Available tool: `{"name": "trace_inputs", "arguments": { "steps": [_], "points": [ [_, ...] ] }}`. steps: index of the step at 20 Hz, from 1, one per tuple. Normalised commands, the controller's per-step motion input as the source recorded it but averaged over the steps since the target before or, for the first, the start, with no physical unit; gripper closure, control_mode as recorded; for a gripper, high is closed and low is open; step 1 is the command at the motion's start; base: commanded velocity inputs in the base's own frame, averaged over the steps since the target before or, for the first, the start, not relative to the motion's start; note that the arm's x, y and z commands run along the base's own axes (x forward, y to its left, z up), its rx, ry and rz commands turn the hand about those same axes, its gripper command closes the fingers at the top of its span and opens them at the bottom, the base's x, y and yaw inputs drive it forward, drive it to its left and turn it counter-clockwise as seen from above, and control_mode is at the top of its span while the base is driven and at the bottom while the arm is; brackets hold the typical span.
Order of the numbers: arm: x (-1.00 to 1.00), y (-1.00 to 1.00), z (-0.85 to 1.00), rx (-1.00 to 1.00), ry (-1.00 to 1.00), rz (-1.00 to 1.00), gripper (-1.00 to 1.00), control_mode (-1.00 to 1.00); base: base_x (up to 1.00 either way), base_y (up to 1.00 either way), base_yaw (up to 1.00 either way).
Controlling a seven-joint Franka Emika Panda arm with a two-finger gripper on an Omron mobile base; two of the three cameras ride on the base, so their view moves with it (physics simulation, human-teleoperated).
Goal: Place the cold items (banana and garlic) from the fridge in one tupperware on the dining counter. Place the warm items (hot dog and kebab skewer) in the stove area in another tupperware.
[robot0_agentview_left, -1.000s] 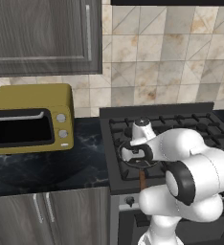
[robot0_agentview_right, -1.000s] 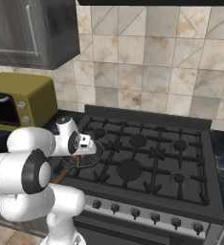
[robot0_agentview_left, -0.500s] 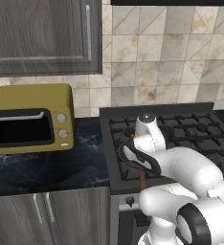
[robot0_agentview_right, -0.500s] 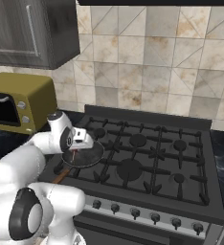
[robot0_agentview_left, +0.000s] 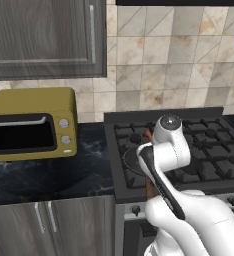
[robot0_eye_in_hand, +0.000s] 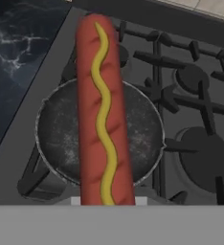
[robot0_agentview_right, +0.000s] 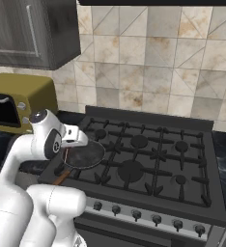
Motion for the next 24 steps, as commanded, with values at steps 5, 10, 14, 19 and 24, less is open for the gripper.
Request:
{"name": "trace_inputs", "arguments": {
  "steps": [5, 10, 14, 19, 24],
  "points": [
    [-0.44, -0.04, 0.85, 0.0, -0.06, 0.0, 1.0, -1.0, 0.0, 0.0, 0.0],
    [-0.25, 0.0, 0.82, 0.0, 0.0, 0.0, 1.0, -1.0, 0.0, 0.0, 0.0],
    [-0.38, -0.05, 0.63, 0.0, 0.0, 0.0, 1.0, -1.0, 0.0, 0.0, 0.0],
    [-0.39, -0.04, 0.14, 0.0, -0.01, 0.0, 1.0, 1.0, -0.2, 0.0, 0.0],
    [0.0, 0.0, 0.0, 0.0, 0.0, 0.0, 1.0, 1.0, -0.99, 0.3, -0.05]
  ]
}}
